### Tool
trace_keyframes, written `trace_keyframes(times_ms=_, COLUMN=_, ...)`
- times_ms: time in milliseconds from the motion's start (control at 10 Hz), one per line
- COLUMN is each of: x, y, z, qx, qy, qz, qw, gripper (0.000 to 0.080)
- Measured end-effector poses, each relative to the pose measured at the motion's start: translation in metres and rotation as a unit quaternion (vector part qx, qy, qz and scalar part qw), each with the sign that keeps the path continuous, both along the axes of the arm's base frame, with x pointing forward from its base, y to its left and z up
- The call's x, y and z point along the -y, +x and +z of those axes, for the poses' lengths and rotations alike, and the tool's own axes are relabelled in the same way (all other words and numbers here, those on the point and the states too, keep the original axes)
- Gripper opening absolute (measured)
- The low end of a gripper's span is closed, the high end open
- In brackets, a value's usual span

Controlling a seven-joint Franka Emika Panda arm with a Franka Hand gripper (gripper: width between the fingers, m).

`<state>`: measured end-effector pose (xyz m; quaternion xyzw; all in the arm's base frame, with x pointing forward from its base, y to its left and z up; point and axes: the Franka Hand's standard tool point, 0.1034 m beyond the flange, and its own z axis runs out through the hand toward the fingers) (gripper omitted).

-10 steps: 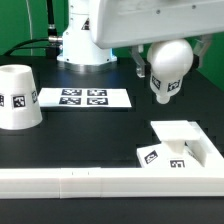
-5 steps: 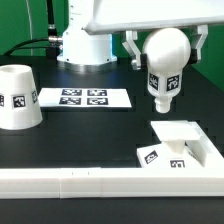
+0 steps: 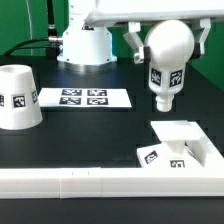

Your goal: Assemble lamp

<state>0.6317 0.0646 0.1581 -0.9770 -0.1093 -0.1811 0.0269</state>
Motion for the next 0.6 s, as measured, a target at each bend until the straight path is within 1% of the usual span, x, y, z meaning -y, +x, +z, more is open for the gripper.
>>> trace_keyframes(times_ms=100, x=-0.0007, y=0.0048, z=0.003, qx=0.026, qy=-0.001, qz=-0.001, qw=1.0, gripper=0.0573)
trace_keyframes(times_ms=200, x=-0.0018, y=0.0065, z=0.0024, qx=0.084, qy=-0.005, qz=0.001, qw=0.996, gripper=0.0573)
trace_keyframes(times_ms=300, x=-0.0002, y=0.0039, z=-0.001, qx=0.114, qy=-0.01, qz=0.005, qw=0.993, gripper=0.0573)
trace_keyframes(times_ms=400, x=0.0038, y=0.005, z=-0.0018, qx=0.15, qy=-0.015, qz=0.003, qw=0.989, gripper=0.0574)
trace_keyframes(times_ms=600, x=0.0072, y=0.0046, z=-0.0066, qx=0.158, qy=-0.016, qz=-0.001, qw=0.987, gripper=0.0574)
